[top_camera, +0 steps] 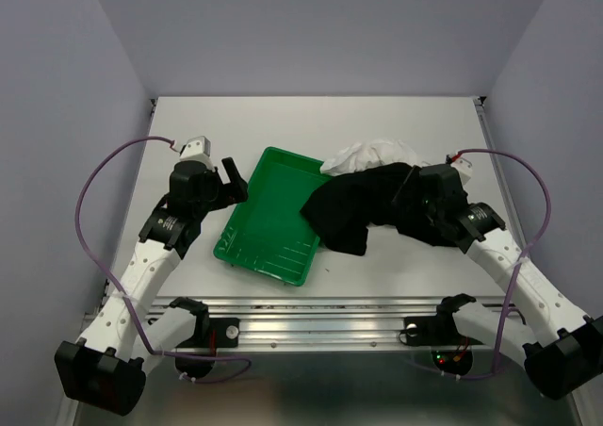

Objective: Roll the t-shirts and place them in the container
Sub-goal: Move the T-shirt to the center of the board.

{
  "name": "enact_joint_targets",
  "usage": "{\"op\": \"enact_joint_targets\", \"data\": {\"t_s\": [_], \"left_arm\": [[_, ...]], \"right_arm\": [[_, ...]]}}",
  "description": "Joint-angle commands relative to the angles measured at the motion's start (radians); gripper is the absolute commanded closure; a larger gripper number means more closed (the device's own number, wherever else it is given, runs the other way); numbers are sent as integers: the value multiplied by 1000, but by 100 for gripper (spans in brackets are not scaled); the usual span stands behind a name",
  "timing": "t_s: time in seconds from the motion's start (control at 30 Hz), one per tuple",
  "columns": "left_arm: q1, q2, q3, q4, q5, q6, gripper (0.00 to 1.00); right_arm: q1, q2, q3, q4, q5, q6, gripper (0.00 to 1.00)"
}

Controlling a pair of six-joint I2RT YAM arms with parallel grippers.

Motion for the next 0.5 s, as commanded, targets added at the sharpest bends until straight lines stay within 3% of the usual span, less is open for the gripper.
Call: {"op": "enact_joint_targets", "data": {"t_s": [0.0,0.27,0.47], "left_arm": [[2,-2,44,7,-6,16,1],[2,2,29,2,25,30,1],[2,29,7,-30,-35,18,1]], "right_arm": [[0,-5,-11,47,6,-5,0],[0,-13,-27,47,-5,-3,0],[0,-19,-31,47,-20,-3,0]]}}
